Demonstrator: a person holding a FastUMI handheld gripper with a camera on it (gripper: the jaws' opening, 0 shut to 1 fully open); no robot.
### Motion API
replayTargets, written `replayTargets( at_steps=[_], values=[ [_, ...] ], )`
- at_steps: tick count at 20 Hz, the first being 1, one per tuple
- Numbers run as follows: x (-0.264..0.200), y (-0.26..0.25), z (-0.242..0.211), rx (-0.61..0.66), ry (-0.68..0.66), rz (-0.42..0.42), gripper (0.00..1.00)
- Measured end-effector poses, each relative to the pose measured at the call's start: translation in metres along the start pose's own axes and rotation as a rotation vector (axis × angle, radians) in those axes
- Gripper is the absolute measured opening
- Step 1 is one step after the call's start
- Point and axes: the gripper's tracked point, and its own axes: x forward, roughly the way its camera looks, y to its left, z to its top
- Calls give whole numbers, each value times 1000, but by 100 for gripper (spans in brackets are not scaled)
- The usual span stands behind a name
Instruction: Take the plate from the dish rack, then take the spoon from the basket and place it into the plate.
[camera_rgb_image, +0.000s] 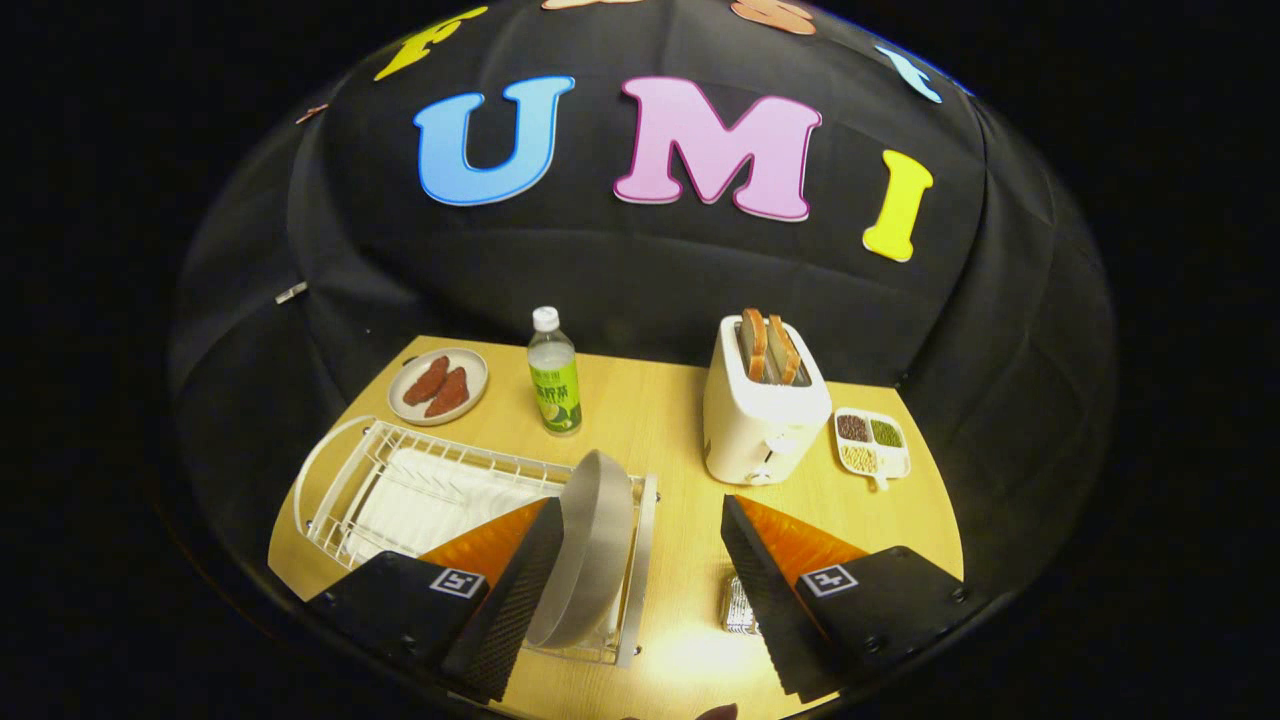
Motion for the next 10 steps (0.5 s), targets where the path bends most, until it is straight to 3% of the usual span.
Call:
replayTargets(
  at_steps=[4,6,7,10],
  values=[
    [36,20,-32,72,131,15,98],
    [48,17,-44,35,148,-35,93],
    [54,16,-46,16,148,-58,87],
    [55,29,-45,9,143,-75,43]
  ],
)
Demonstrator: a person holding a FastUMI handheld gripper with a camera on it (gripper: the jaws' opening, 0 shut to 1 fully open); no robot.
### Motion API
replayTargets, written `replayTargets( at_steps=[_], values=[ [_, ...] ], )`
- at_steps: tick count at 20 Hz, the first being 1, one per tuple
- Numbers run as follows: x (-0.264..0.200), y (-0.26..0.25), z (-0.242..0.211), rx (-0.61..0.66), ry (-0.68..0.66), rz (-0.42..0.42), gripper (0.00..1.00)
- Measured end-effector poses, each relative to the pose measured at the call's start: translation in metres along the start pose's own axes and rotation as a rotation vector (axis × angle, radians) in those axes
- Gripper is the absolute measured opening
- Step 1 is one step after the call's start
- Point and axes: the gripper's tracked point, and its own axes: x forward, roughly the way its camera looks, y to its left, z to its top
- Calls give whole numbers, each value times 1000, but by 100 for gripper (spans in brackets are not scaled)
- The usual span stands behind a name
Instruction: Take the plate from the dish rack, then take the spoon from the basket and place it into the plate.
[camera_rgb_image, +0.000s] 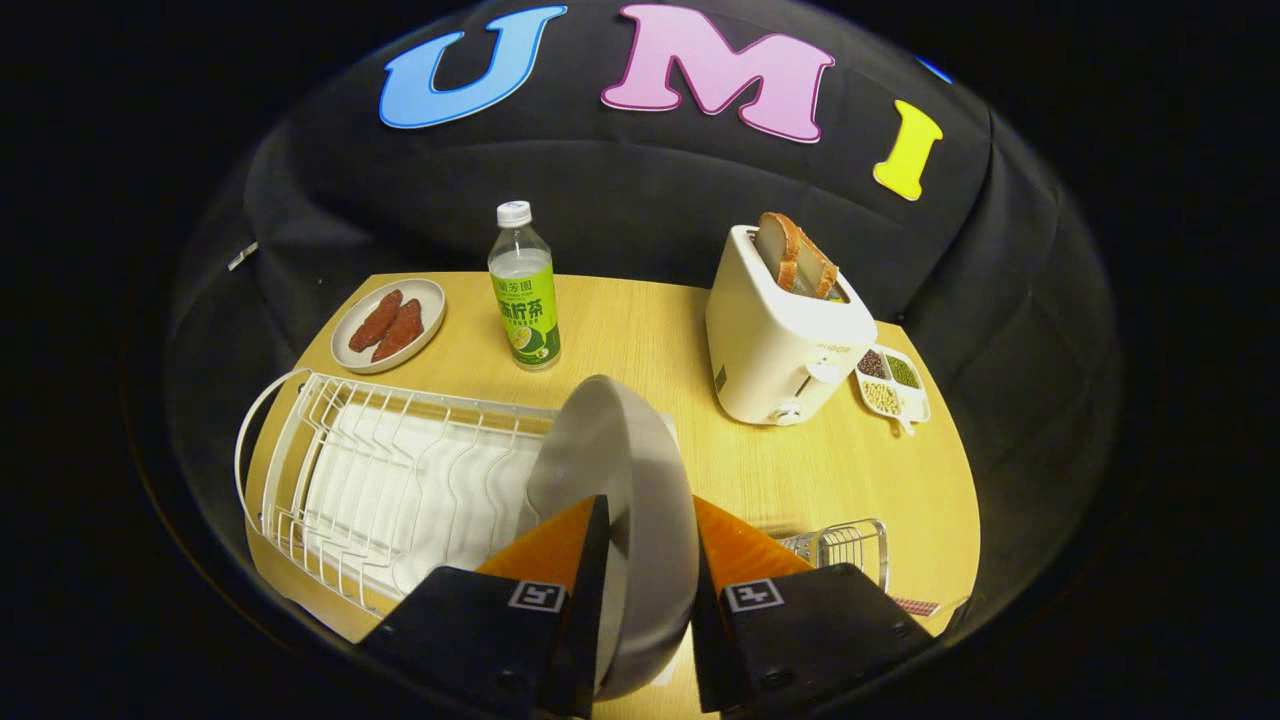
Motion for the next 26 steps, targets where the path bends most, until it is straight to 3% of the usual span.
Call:
replayTargets(
  at_steps=[4,9,14,19,26],
  values=[
    [-2,6,11,-32,-8,-54,35],
    [-19,-1,36,-93,-68,-125,33],
    [-43,-23,63,-44,-154,-166,33],
    [-84,-48,84,63,-234,-102,33],
    [-144,-82,65,137,-250,34,32]
  ],
)
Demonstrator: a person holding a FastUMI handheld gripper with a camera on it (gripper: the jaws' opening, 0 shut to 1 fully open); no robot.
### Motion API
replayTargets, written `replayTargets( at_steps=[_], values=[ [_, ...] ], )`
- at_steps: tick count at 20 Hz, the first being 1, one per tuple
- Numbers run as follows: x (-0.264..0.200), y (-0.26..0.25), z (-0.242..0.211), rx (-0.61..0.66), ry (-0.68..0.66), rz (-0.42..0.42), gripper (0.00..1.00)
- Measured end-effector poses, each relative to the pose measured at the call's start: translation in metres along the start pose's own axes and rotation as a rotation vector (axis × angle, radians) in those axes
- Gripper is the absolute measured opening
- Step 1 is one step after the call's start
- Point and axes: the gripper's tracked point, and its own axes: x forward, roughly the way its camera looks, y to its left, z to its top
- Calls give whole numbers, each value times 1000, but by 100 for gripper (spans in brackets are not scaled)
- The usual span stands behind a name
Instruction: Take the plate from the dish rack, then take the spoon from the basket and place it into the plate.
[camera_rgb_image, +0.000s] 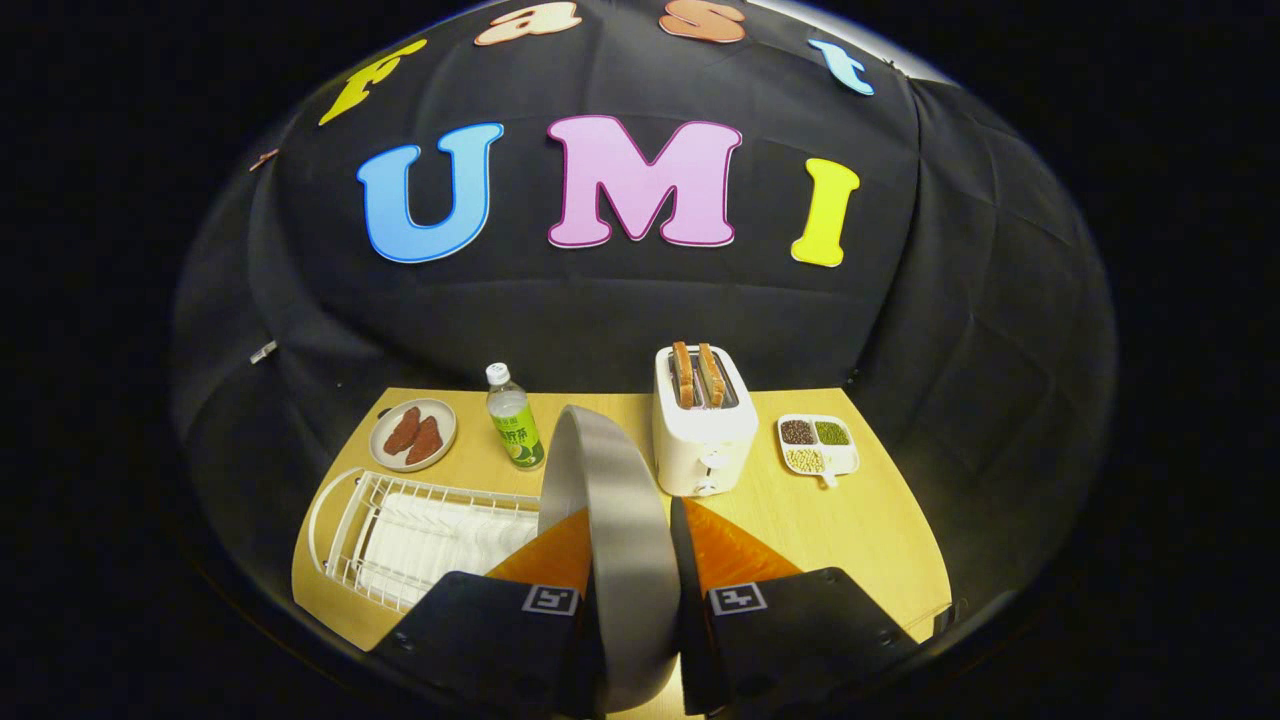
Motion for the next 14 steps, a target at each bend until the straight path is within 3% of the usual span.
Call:
replayTargets(
  at_steps=[6,14],
  values=[
    [-40,-35,-46,97,89,88,32],
    [-69,-83,-133,206,212,120,32]
  ],
)
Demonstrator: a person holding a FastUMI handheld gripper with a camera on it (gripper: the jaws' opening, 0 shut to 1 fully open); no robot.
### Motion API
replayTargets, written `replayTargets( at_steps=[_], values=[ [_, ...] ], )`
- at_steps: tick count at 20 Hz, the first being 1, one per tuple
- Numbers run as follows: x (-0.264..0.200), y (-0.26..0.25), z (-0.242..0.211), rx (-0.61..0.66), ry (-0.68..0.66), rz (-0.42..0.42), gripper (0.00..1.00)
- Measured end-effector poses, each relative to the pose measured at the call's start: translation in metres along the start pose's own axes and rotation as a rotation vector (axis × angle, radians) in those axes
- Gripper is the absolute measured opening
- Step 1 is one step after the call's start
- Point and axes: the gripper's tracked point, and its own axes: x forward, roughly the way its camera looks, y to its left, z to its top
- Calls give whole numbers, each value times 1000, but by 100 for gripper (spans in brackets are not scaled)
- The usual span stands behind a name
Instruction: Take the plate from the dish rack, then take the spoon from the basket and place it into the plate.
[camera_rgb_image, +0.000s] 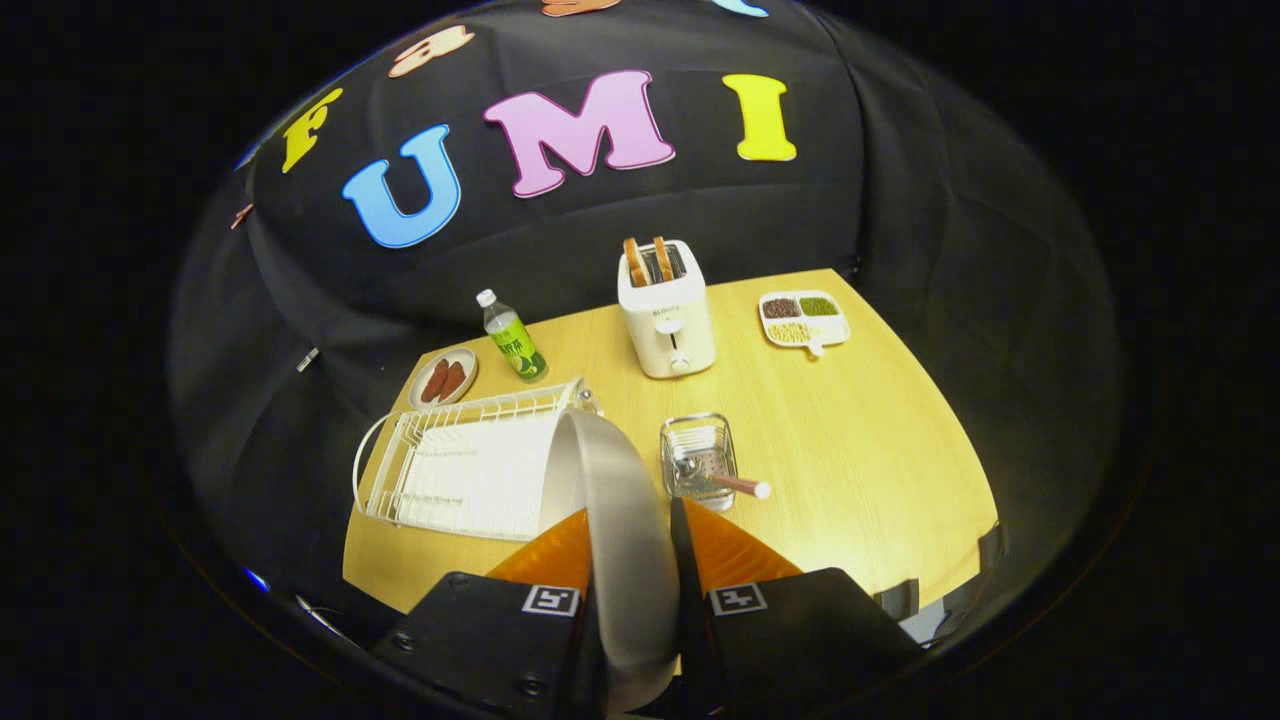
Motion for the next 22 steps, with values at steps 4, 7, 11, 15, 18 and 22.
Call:
replayTargets(
  at_steps=[4,7,11,15,18,22],
  values=[
    [11,-22,-56,67,98,1,33],
    [29,-32,-91,104,166,22,32],
    [56,-33,-122,218,214,84,33],
    [78,-32,-135,326,225,139,32],
    [93,-45,-144,318,235,104,32],
    [104,-43,-144,361,243,124,33]
  ],
)
